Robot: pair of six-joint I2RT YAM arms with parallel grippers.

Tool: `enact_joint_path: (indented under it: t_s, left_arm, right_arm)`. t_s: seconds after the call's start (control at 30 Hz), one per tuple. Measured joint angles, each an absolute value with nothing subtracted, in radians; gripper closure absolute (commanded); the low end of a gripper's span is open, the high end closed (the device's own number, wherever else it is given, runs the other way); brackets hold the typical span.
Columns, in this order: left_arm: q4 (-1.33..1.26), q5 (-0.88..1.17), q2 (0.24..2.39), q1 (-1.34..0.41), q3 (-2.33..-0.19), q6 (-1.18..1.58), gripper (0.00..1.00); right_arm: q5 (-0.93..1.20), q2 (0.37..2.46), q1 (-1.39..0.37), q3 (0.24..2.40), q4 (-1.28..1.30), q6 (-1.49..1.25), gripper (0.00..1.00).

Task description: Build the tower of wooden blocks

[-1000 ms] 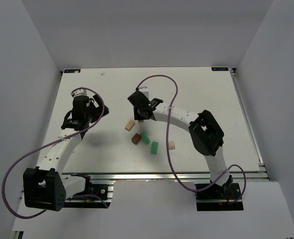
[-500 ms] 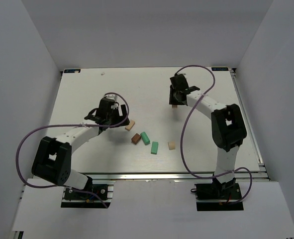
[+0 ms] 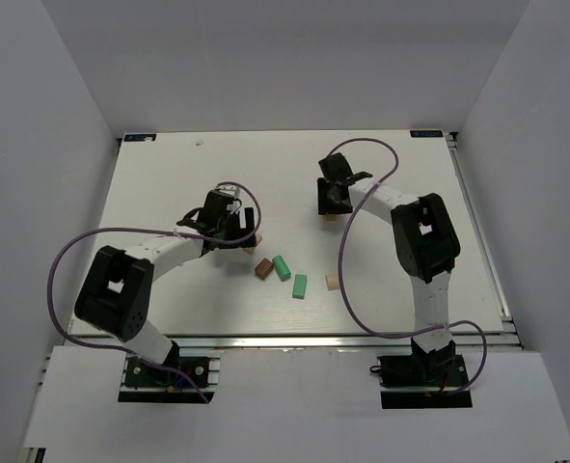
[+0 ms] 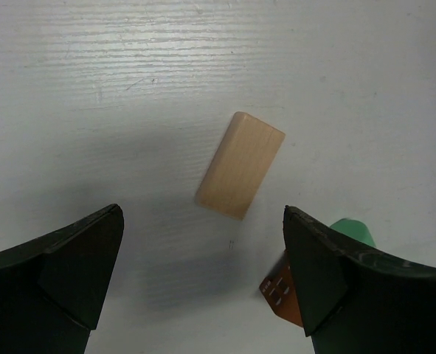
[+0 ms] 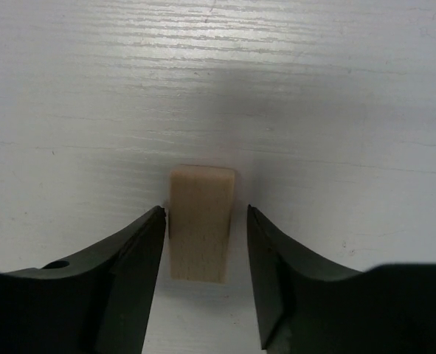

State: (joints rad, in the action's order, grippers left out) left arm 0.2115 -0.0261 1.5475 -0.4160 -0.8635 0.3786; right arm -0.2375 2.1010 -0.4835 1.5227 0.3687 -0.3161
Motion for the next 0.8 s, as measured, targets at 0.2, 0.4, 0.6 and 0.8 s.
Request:
enact_joint_path:
  t_s: [0.2,0.4,0.6,0.8]
  left_arm:
    - [0.227,-0.051,1.645,-0.430,-0.915,0.359,0.05]
    - [0.233,-0.073,1.692,-0.443,-0.952,0.344,0.17]
    - [0.241,-0.134,1.768,-0.492,-1.009,0.327,0.35]
    - [0.262,-0.193,1.794,-0.519,-1.043,0.332,0.77]
  right_arm:
    - [-0.232,2.068,-0.484,1.506,0.371,-0.327,0.19]
    - [-0.224,1.893,-0.482,1.428,0.366,-0.333,0.17]
    - [-0.220,1.637,-0.459,1.231,0.297,-0.366,0.16]
    - [-0.232,1.489,-0.430,1.054,0.278,-0.403,0.16]
